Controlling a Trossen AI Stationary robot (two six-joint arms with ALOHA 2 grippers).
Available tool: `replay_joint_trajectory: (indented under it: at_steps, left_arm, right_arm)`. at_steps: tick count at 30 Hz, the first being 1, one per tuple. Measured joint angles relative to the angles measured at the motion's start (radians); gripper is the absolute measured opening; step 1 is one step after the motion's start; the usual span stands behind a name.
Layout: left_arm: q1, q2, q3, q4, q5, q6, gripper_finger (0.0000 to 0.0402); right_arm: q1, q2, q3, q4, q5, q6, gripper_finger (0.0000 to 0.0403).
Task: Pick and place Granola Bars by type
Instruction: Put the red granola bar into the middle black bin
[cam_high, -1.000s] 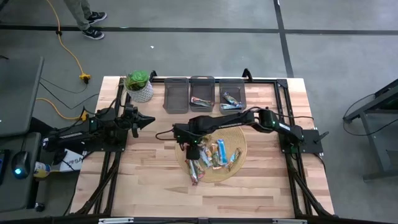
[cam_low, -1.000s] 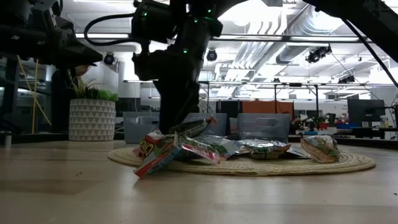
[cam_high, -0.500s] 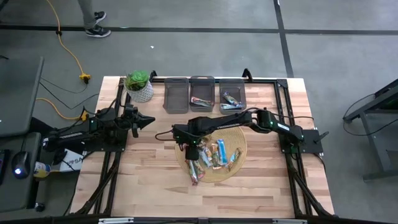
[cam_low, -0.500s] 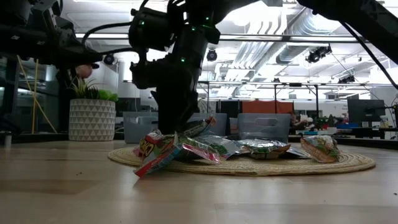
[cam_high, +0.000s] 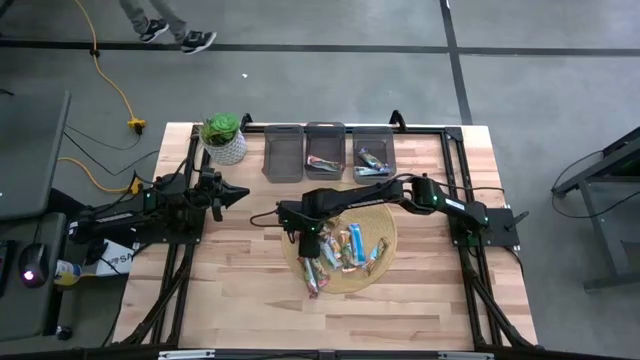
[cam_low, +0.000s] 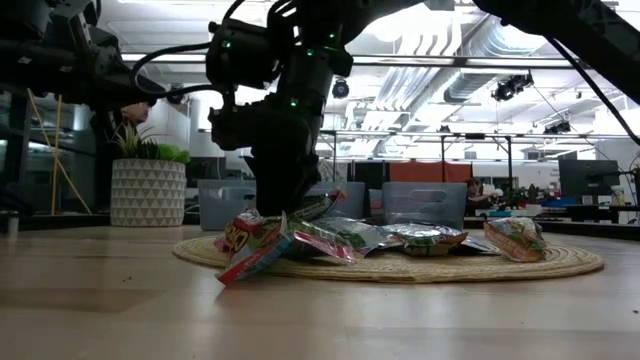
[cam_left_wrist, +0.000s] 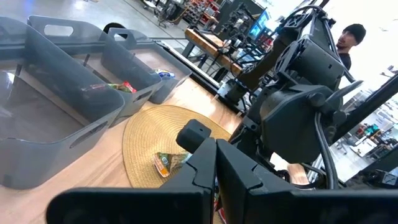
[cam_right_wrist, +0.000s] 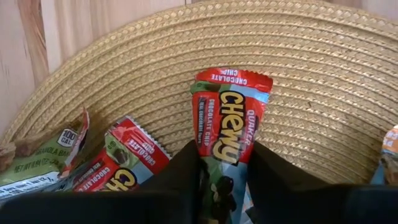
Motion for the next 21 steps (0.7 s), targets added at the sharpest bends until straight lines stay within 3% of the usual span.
replay_joint_trajectory:
  at_steps: [8,21]
  left_arm:
    - [0.0,0.0,0.0,0.0,0.0,0.0,0.001]
    - [0.0,0.0,0.0,0.0,0.0,0.0,0.001]
  right_arm:
    - [-0.002,0.001,0.0,0.002,-0.008,0.005,0.0075]
    - [-0.008,-0.045,-0.002,0.025,-0.028,0.008,0.0073]
